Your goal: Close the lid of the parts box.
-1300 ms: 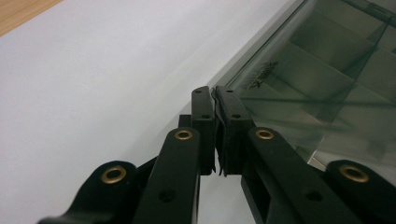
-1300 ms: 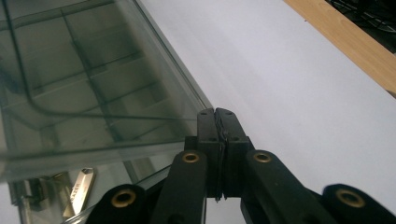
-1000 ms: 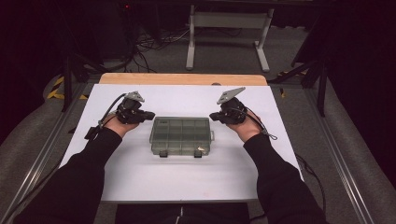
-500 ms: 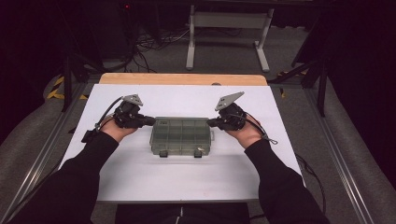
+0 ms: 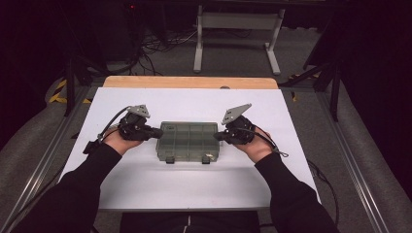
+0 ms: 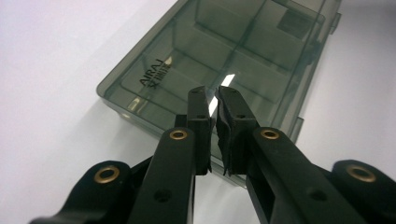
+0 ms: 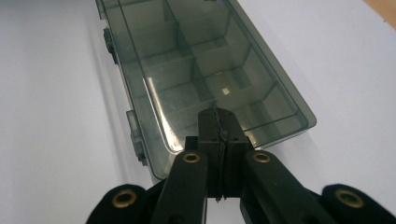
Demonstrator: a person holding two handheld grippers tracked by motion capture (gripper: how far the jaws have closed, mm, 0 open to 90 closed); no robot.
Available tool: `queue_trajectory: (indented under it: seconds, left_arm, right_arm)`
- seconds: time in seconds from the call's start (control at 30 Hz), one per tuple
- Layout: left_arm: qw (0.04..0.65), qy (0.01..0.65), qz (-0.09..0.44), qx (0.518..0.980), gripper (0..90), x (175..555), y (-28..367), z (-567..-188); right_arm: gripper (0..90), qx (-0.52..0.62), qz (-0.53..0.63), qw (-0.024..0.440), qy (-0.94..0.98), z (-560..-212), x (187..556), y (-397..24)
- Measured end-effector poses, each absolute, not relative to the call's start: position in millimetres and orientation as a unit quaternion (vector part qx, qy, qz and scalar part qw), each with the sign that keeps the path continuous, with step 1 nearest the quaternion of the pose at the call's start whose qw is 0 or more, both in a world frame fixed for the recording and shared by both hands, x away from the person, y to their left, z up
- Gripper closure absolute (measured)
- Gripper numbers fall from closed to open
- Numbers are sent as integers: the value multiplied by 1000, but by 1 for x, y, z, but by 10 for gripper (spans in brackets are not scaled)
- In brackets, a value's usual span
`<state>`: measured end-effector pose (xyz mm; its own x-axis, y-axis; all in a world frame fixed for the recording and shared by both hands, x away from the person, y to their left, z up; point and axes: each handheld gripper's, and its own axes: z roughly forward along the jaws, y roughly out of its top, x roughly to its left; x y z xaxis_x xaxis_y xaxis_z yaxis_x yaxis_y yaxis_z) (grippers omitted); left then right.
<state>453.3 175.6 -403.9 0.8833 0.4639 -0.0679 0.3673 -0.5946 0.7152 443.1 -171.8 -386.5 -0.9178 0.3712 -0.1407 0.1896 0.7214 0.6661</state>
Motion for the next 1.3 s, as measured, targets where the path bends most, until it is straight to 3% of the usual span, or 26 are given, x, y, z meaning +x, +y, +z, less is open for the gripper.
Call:
queue_trajectory:
  seconds: [1.3]
  left_arm:
    - [340, 209, 39, 916, 835, 446, 166, -417]
  right_arm:
    - [894, 144, 306, 98, 936, -406, 433, -164]
